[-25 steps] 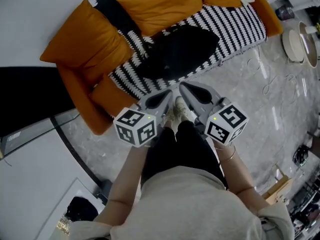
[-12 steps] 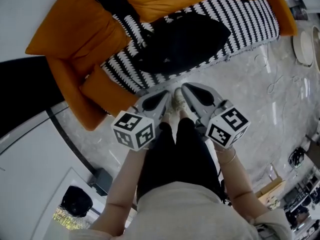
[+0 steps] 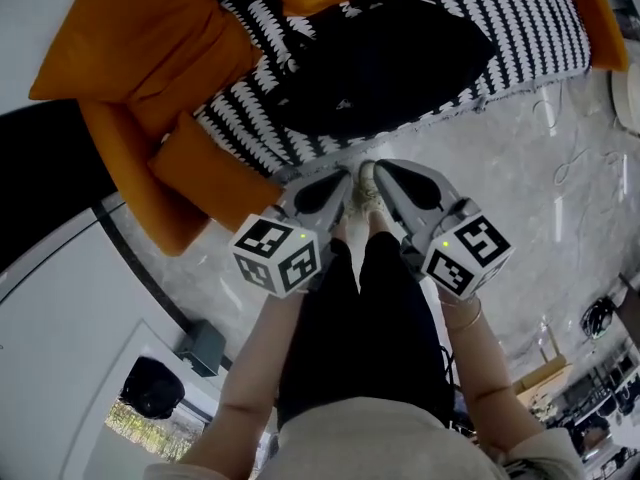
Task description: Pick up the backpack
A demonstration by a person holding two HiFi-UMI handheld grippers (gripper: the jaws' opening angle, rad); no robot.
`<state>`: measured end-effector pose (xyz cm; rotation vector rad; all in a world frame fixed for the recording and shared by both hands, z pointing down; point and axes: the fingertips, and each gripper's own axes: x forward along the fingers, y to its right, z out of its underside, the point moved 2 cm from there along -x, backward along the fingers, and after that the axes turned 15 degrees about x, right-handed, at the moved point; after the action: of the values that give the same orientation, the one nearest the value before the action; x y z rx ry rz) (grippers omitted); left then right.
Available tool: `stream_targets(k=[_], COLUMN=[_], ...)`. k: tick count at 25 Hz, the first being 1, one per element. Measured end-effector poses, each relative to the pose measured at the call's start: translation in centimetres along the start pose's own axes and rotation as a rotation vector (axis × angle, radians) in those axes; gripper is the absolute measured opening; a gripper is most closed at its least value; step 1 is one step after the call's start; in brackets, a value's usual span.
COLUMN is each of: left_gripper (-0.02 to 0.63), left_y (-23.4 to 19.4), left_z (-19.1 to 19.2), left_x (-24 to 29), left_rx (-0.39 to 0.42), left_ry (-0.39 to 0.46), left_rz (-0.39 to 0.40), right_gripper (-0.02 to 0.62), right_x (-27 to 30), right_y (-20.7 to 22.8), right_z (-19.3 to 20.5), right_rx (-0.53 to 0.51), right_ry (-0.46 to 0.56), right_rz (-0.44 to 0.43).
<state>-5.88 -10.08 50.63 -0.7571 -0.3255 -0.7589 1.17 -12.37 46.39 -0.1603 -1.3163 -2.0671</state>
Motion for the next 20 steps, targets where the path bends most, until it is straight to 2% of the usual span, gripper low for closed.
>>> stream_targets(k=[3,12,16,20], left_gripper=[0.008,0.008,0.008,0.011], left_y=[-1.2,-5.3,-6.5,-7.3], left_z=[1.5,4.2,5.0,5.8], left_x=[1.4,4.5,5.6,6.2], left_rx=[-0.034,-0.042,-0.087,-0.097], left_ry=[0.002,0.025,0.057,0.042], left_rz=[-0.011,-0.155,-0.206,-0.265], right_gripper=[0.003,0.003,0.003,0.003], right_x=[1.2,3.7,3.8,3.6], right_y=[1.3,4.9,6.2,6.8], right_z=[1.3,2.9,3.6,3.8], right_rx=[0.014,0.024,0.011,0.034], right_ry=[-0.019,-0.039,-0.055,-0.054], right_rz=[-0.005,0.015,0.021,0.016])
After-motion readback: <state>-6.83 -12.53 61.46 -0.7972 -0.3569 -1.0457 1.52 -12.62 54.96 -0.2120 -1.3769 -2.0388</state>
